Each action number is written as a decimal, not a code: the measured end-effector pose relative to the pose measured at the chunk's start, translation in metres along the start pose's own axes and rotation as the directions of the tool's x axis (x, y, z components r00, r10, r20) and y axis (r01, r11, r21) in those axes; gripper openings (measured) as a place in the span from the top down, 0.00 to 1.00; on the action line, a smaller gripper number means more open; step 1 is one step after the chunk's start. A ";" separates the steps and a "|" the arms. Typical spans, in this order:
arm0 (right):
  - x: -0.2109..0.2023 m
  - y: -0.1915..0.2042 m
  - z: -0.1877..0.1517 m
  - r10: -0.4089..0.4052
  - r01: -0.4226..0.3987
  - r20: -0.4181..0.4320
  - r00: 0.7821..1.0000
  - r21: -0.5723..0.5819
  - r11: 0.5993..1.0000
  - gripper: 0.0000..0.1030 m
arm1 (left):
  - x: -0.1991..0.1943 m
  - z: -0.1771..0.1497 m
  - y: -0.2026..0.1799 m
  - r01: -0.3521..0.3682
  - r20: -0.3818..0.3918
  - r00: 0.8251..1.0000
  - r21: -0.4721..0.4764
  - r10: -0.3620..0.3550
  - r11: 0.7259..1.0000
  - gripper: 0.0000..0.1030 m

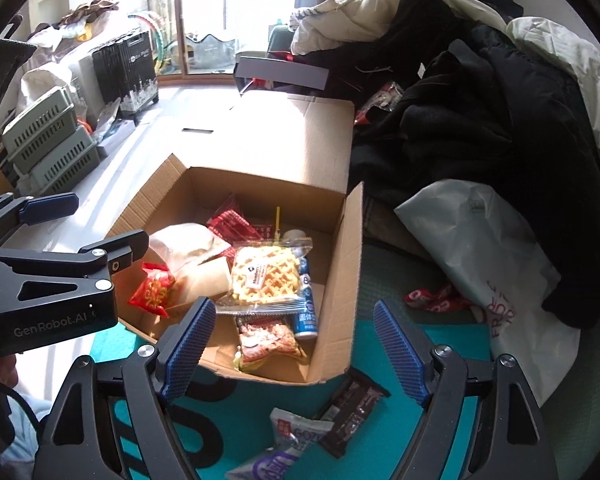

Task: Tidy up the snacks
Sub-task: 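Open both tools to drop the cookie bag and waffle pack into the box, then withdraw both open tools from the box back toward the remaining snacks, then grasp the silver-purple GOLY bag with the left tool while the right tool grasps the chocolate bar, then lift the GOLY bag and chocolate bar and carry both over the box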

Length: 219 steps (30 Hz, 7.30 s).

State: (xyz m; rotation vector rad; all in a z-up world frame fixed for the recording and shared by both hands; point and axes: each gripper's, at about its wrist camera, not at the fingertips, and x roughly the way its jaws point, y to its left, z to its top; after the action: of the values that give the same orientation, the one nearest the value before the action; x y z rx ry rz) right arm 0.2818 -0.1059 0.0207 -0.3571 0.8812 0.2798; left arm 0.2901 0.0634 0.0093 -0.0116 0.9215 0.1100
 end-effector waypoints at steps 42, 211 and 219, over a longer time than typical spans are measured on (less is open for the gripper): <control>-0.168 0.003 -0.104 0.031 -0.046 0.154 0.988 0.094 0.995 0.17 | -0.180 -0.107 -0.035 0.110 0.198 0.972 0.076 -0.123 0.991 0.15; -0.015 0.009 -0.252 0.244 -0.181 -0.300 0.922 0.222 0.958 0.57 | -0.010 -0.251 -0.046 0.140 -0.267 0.948 -0.139 -0.173 0.980 0.71; -0.030 0.019 -0.224 0.263 -0.219 -0.253 0.931 0.189 0.957 0.57 | -0.033 -0.235 -0.038 0.147 -0.221 0.959 -0.153 -0.179 0.977 0.71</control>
State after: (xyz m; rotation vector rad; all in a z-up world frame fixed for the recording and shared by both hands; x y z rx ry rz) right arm 0.1008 -0.1846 -0.0898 -0.1392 1.2184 0.3909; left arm 0.0876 0.0098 -0.1084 -0.2305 1.1433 0.0167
